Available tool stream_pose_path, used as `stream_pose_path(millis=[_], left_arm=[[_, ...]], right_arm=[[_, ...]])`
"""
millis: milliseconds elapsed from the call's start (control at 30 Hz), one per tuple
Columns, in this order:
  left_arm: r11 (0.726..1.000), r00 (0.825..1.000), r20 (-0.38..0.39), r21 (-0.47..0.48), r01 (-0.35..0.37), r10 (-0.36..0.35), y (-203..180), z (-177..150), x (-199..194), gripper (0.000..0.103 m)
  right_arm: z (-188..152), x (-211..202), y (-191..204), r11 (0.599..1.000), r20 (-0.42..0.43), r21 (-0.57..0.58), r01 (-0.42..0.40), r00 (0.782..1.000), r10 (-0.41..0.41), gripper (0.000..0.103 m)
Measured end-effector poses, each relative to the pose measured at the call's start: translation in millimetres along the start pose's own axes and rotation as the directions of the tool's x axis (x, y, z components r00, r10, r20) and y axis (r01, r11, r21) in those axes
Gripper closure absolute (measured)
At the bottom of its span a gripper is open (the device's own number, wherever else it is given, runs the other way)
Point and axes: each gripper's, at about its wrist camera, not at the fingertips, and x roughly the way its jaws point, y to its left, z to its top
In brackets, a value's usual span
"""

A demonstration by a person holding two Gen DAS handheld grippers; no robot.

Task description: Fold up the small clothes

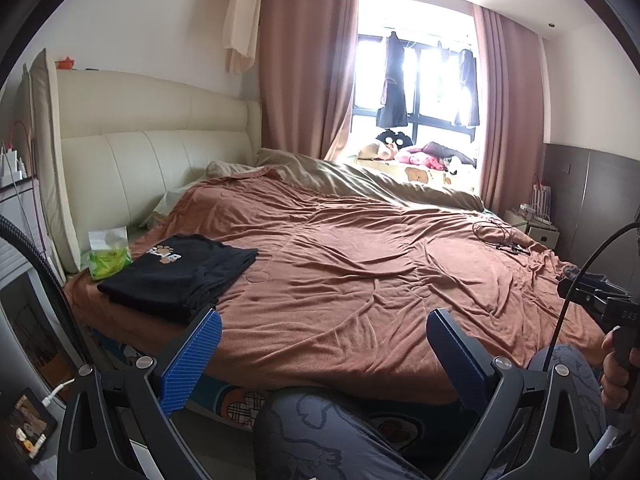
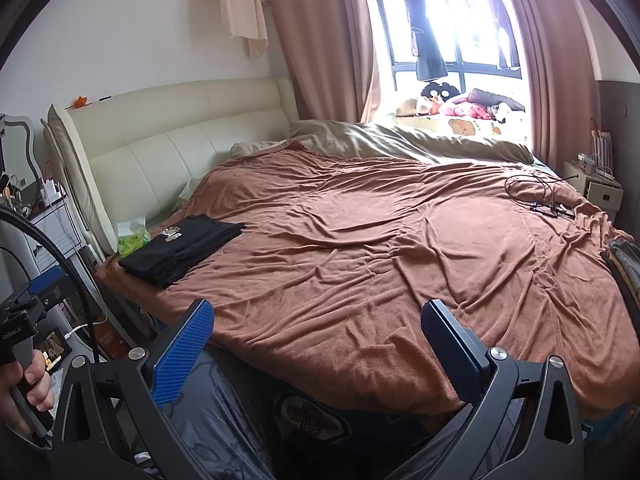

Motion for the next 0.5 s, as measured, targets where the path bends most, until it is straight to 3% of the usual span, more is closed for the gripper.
stream_pose_path(millis=[500], left_arm=[[1.000, 1.000, 0.006, -0.002, -0.003, 0.003, -0.1, 0.8, -5.5, 0.000]], right_arm=[[-1.5, -6.7, -2.4, 1.000, 0.007, -0.004, -0.001, 1.000, 0.001, 0.000]])
